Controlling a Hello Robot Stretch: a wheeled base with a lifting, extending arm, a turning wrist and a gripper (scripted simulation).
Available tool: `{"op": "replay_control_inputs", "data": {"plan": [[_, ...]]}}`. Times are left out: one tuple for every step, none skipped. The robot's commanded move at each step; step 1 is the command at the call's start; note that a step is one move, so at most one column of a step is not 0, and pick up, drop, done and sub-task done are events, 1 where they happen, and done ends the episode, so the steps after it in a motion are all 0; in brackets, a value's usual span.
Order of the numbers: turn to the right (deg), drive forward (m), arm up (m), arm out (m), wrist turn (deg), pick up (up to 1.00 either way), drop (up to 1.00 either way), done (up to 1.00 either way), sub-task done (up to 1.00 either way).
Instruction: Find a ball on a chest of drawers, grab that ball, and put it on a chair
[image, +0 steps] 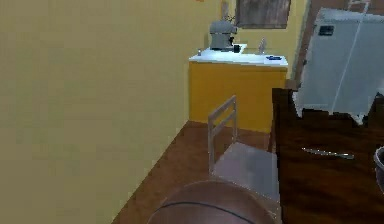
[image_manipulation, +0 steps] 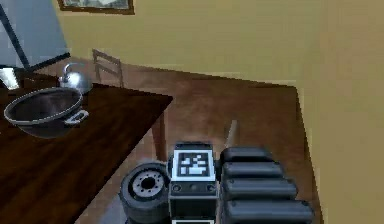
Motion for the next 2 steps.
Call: {"op": "replay_control_inputs", "data": {"plan": [[-30.0,0.00,0.00,0.00,0.0,0.00,0.00,0.00,0.00],[0.0,0.00,0.00,0.42,0.0,0.00,0.00,0.00,0.00]]}}
